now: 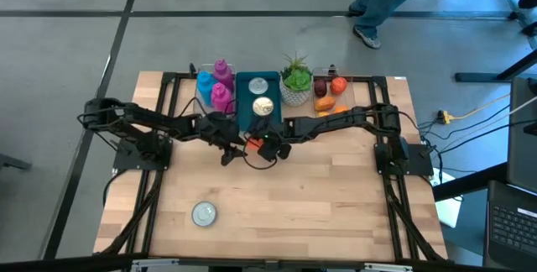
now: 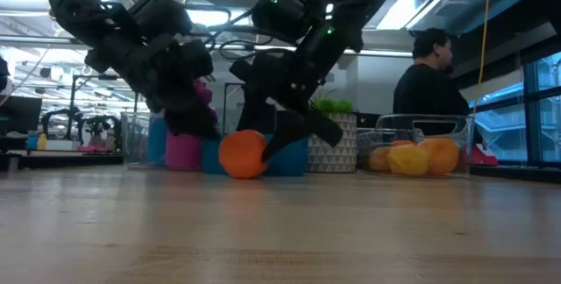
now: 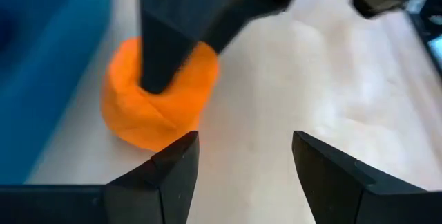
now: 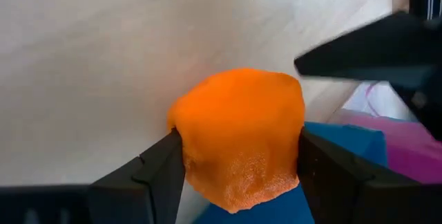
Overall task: Pick & Place Food Item
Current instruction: Put the orange into the right transparent bin
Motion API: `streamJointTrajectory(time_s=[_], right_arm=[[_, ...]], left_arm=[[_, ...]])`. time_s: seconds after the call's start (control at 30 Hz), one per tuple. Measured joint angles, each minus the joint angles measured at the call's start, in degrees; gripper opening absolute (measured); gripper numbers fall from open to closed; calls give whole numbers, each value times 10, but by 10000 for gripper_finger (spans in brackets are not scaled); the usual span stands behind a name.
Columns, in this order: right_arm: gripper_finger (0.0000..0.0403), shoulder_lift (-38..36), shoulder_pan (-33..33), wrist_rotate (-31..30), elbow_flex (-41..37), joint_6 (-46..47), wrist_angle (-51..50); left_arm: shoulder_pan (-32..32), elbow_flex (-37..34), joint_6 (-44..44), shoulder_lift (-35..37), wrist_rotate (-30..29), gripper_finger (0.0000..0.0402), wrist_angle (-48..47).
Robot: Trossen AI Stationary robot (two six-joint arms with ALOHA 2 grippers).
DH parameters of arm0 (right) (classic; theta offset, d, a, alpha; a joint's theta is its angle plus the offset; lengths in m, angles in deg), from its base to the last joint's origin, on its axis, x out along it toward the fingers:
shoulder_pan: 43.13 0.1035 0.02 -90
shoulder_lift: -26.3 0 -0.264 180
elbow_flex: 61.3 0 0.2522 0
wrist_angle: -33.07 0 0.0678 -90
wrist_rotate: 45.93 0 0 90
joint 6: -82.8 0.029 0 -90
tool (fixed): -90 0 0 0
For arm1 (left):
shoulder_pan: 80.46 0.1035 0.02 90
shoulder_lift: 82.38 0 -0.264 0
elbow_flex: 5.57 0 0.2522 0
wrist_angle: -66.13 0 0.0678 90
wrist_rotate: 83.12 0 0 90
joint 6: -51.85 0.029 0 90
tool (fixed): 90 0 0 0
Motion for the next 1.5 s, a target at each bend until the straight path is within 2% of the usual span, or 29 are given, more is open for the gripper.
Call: streamJointTrajectory(time_s=[0.3, 0.6, 0.87, 1.0, 1.07, 1.3, 1.5], right_arm=[[229, -45, 8, 10, -4, 88, -85], [224, -135, 15, -90, -3, 153, -131], [224, -248, -14, -114, -2, 275, -192], [223, -299, -33, -176, -2, 313, -236], [223, -323, -49, -188, -2, 332, -275], [223, -386, -107, -187, -2, 414, -367], [223, -432, -154, -186, -44, 459, -379]], left_arm=[[-16, 0, 0, 79, 21, 223, -12], [-19, 0, 27, 206, -11, 223, -89], [-19, 0, 51, 289, -12, 223, -112], [-19, 0, 56, 305, -12, 223, -114], [-19, 0, 55, 309, -12, 223, -120], [-19, 0, 58, 309, -12, 223, -140], [-19, 0, 67, 309, -10, 223, -140]])
